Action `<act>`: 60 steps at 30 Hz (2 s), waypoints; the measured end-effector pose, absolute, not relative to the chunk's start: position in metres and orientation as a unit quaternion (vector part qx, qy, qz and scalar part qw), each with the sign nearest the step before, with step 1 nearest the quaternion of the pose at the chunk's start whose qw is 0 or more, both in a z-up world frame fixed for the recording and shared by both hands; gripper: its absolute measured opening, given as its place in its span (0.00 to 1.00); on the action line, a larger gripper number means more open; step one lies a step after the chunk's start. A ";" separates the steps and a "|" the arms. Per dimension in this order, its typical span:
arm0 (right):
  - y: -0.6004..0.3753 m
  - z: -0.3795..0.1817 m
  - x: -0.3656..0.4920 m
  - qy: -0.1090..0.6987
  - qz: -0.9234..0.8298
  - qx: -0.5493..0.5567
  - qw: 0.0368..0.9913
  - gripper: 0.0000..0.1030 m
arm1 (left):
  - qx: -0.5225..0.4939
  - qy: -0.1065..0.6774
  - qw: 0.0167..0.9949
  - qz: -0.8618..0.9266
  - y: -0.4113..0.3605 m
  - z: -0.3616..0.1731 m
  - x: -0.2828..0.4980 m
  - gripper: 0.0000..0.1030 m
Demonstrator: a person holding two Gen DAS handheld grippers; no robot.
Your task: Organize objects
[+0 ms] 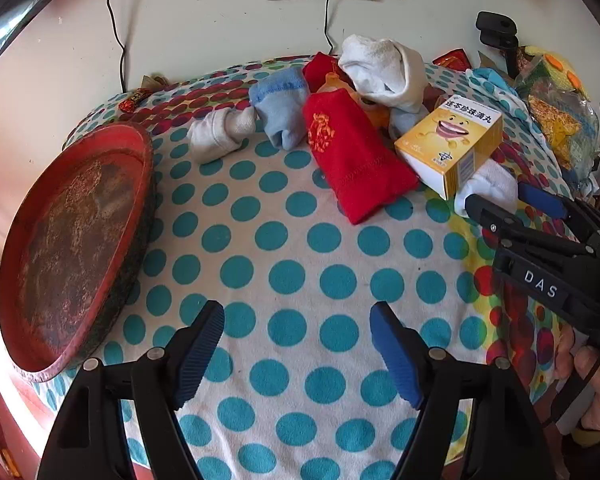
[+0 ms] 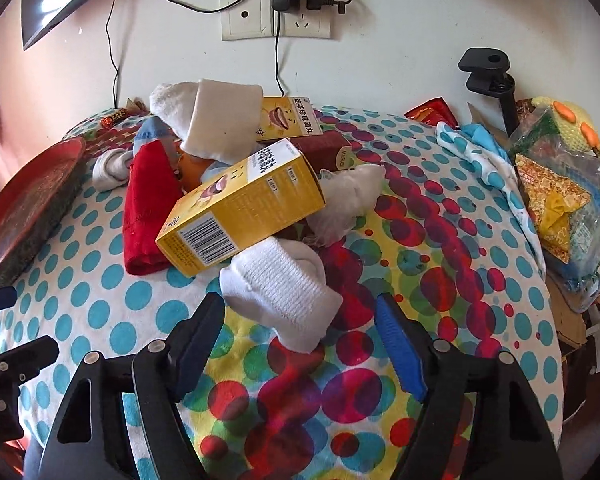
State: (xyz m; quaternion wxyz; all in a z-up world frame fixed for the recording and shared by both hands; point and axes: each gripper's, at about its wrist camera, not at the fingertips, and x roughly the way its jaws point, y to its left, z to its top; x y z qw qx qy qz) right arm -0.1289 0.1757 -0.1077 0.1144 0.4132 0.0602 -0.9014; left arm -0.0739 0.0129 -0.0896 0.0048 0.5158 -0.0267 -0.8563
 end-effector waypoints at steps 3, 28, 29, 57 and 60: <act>0.173 -0.112 -0.137 0.055 -0.896 0.420 0.132 0.55 | 0.519 -0.016 -0.004 -0.854 0.015 -0.091 -0.089 0.75; 0.254 -0.115 -0.196 -0.017 -0.921 0.388 -0.014 0.43 | 0.525 0.078 0.006 -0.848 0.027 -0.099 -0.187 0.75; 0.253 -0.116 -0.196 -0.012 -0.921 0.389 -0.016 0.43 | 0.522 0.075 0.005 -0.850 0.029 -0.100 -0.188 0.75; 0.256 -0.124 -0.204 -0.008 -0.904 0.427 -0.026 0.44 | 0.473 -0.051 -0.029 -0.879 0.048 -0.089 -0.141 0.33; 0.255 -0.124 -0.204 -0.004 -0.903 0.428 -0.030 0.43 | 0.471 -0.054 -0.023 -0.880 0.042 -0.087 -0.133 0.33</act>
